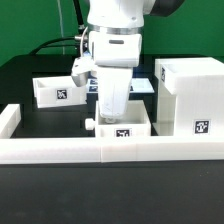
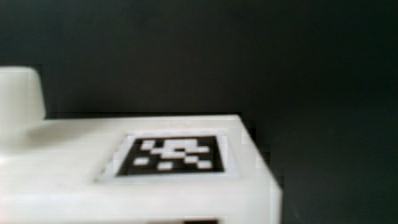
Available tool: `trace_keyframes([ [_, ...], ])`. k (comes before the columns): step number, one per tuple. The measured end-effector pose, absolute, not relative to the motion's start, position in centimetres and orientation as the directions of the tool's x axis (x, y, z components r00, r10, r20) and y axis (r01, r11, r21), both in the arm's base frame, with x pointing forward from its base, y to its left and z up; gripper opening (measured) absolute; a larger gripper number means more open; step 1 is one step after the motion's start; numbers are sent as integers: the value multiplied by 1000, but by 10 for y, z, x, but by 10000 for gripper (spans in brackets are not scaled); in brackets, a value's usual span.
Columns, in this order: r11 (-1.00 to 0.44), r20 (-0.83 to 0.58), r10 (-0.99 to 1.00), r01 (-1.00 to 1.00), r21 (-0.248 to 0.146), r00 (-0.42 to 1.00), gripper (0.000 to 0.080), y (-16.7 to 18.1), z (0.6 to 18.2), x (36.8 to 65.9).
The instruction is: Assemble drawer
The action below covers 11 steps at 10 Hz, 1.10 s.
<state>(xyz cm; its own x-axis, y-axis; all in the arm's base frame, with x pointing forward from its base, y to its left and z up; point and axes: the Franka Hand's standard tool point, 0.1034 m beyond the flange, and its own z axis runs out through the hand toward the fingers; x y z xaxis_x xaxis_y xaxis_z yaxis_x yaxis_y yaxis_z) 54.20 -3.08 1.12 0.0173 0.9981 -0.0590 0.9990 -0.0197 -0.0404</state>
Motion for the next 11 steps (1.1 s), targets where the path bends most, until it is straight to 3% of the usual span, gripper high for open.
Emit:
trace_keyframes([
  [11, 28, -54, 998, 999, -27, -29, 42, -7, 10, 548],
])
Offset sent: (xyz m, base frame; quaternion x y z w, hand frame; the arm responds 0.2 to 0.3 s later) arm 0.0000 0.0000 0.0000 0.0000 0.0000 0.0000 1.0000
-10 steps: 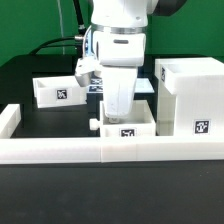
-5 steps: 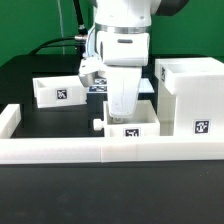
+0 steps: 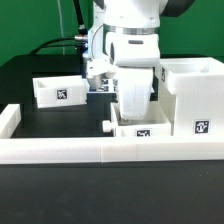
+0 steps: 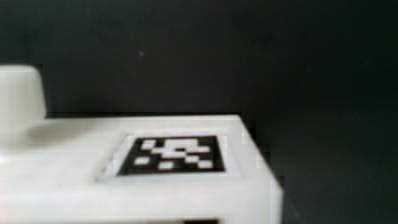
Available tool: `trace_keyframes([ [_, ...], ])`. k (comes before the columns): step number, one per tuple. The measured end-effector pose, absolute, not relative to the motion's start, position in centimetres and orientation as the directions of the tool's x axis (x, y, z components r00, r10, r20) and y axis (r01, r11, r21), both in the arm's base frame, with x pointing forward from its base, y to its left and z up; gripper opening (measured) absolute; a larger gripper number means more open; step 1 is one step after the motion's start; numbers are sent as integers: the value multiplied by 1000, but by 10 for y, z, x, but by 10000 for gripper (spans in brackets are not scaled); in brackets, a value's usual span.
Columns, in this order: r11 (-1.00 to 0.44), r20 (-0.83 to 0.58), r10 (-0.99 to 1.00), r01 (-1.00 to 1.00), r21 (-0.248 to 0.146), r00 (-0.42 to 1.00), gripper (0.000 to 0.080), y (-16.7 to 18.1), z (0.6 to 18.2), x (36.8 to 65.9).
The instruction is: Assemble drawer
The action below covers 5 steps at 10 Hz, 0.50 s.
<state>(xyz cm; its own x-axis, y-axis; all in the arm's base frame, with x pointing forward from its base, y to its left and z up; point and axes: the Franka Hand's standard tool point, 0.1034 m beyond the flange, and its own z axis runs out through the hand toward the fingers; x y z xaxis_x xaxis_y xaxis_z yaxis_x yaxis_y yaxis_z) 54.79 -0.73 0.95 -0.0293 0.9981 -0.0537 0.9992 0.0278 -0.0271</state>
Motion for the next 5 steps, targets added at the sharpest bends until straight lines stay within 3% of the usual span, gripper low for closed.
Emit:
trace_keyframes([
  [2, 25, -50, 998, 1000, -3, -25, 42, -4, 8, 548],
  [5, 3, -49, 999, 1000, -2, -3, 42, -1, 8, 548],
])
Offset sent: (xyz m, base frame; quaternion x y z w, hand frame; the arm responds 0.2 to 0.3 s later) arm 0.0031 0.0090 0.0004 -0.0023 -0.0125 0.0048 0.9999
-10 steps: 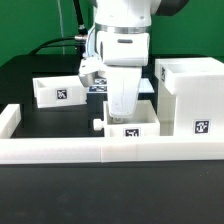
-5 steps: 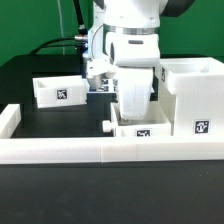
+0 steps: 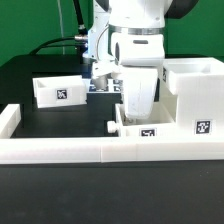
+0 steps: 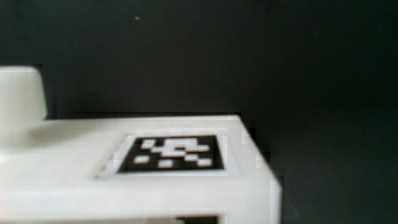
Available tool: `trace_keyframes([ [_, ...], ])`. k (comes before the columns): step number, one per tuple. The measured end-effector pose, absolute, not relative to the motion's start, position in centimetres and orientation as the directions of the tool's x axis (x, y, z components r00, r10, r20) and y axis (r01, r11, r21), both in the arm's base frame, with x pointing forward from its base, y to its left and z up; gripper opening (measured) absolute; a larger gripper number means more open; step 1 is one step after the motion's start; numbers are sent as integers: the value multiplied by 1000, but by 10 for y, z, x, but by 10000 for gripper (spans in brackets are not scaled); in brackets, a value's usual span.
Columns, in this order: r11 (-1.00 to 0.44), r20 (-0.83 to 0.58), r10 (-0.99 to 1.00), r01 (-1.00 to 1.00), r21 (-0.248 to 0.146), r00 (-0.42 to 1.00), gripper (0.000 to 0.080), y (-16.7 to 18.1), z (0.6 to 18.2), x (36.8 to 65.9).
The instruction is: Assemble drawer
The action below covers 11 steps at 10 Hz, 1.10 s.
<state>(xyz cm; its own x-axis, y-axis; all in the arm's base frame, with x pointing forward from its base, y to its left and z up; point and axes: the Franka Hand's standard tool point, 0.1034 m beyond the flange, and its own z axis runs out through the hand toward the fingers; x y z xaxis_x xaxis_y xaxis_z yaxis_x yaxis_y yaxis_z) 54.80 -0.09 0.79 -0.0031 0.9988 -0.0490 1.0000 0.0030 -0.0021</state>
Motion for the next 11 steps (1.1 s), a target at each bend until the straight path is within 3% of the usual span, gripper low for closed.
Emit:
trace_keyframes([
  [11, -77, -68, 995, 997, -8, 77, 42, 8, 8, 545],
])
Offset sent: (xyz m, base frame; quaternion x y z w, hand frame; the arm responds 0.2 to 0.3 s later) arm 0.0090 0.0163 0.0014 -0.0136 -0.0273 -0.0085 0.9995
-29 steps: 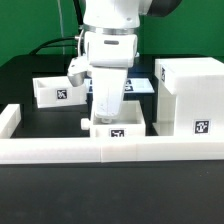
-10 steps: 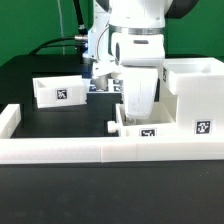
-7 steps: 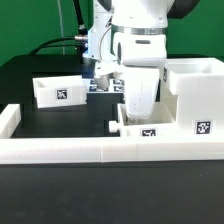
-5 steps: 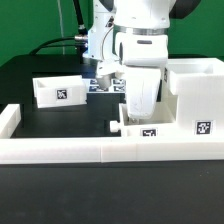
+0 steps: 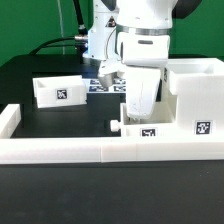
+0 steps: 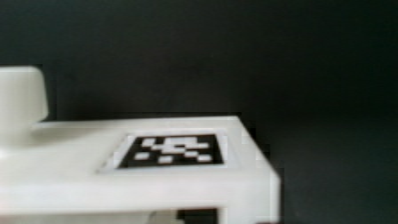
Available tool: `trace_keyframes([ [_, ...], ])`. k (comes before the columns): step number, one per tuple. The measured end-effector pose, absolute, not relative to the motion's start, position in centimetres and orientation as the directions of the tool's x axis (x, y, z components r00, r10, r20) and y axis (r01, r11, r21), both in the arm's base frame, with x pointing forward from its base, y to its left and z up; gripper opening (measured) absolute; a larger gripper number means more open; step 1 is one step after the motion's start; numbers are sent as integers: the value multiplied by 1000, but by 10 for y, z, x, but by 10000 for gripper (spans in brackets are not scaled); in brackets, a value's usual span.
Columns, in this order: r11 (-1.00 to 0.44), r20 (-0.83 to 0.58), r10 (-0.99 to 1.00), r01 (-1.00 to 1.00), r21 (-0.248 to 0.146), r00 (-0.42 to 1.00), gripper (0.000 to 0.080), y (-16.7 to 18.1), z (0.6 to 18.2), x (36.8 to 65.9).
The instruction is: Assemble drawer
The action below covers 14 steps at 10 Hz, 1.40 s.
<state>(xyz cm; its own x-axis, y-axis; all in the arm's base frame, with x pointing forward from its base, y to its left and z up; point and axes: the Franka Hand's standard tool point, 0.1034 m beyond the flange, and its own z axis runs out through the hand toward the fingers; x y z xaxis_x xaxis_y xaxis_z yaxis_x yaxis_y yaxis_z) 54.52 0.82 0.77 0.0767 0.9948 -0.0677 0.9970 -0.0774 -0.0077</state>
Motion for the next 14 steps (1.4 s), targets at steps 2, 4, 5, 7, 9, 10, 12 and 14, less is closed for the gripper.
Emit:
trace_keyframes([
  [2, -58, -68, 996, 998, -5, 57, 42, 9, 8, 546],
  [4, -52, -72, 996, 999, -8, 51, 42, 8, 8, 546],
  [5, -40, -77, 996, 999, -8, 39, 42, 9, 8, 546],
  [7, -20, -92, 996, 1000, -6, 20, 42, 8, 9, 548],
  [9, -22, -94, 995, 1000, -5, 21, 42, 7, 9, 548],
  [10, -22, -94, 995, 1000, -5, 21, 42, 7, 9, 548],
  [12, -21, -94, 995, 1000, -4, 21, 42, 7, 9, 548],
  [14, -20, -96, 995, 1000, -12, 19, 42, 8, 9, 548],
])
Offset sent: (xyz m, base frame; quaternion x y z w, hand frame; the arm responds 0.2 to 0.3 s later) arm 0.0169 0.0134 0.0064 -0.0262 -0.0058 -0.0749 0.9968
